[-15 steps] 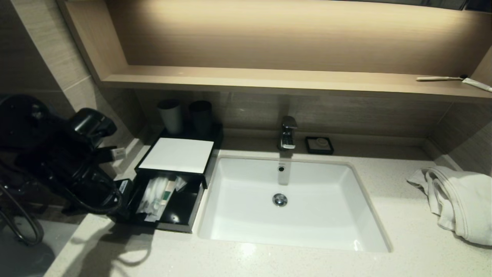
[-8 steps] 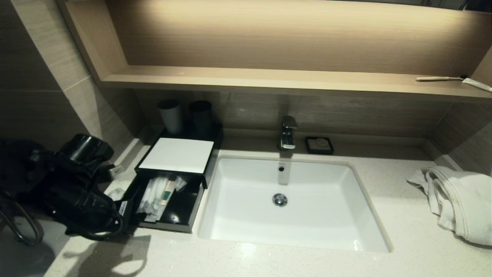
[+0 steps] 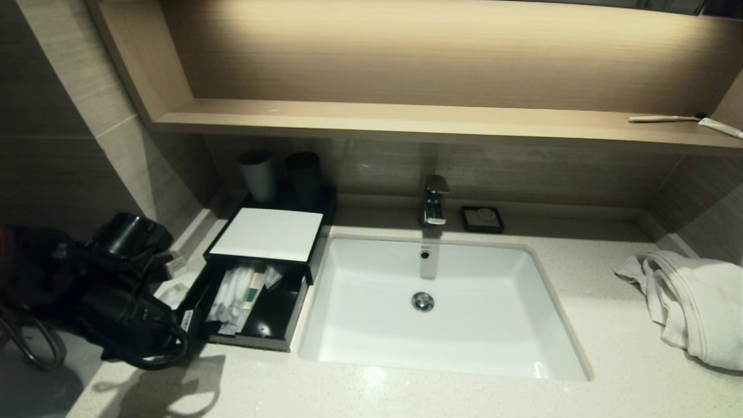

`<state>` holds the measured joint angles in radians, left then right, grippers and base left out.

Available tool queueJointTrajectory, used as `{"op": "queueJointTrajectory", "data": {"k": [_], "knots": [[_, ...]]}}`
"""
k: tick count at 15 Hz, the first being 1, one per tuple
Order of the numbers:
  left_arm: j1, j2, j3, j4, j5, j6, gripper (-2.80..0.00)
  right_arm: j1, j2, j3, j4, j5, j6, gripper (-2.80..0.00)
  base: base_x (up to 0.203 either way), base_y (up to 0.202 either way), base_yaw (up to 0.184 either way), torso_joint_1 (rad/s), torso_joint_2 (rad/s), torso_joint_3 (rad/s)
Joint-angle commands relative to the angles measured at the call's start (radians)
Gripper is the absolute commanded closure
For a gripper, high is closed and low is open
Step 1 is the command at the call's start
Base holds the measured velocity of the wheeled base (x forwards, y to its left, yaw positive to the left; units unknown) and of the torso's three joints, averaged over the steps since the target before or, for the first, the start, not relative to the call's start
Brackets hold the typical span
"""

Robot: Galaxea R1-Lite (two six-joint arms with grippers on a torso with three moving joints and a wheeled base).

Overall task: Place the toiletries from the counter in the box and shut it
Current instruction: Pick up the bathroom toiletry

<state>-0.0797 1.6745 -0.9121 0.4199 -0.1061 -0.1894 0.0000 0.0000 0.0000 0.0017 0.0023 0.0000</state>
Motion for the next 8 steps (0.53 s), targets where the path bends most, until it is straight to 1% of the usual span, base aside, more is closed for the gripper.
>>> {"op": "queueJointTrajectory", "data": {"k": [1,3,8], "knots": [[0.001,0.015,0.008,0.000,0.000,-0.001,0.00,0.000,0.000,0.000,0.000,0.001,0.000,0.00,0.000,0.000,0.000,0.000,0.00,0.000],[0.001,0.028,0.013,-0.001,0.000,-0.002,0.00,0.000,0.000,0.000,0.000,0.001,0.000,0.00,0.000,0.000,0.000,0.000,0.00,0.000],[0.001,0.062,0.015,-0.059,0.016,-0.001,0.00,0.000,0.000,0.000,0.000,0.001,0.000,0.00,0.000,0.000,0.000,0.000,0.00,0.000]]}}
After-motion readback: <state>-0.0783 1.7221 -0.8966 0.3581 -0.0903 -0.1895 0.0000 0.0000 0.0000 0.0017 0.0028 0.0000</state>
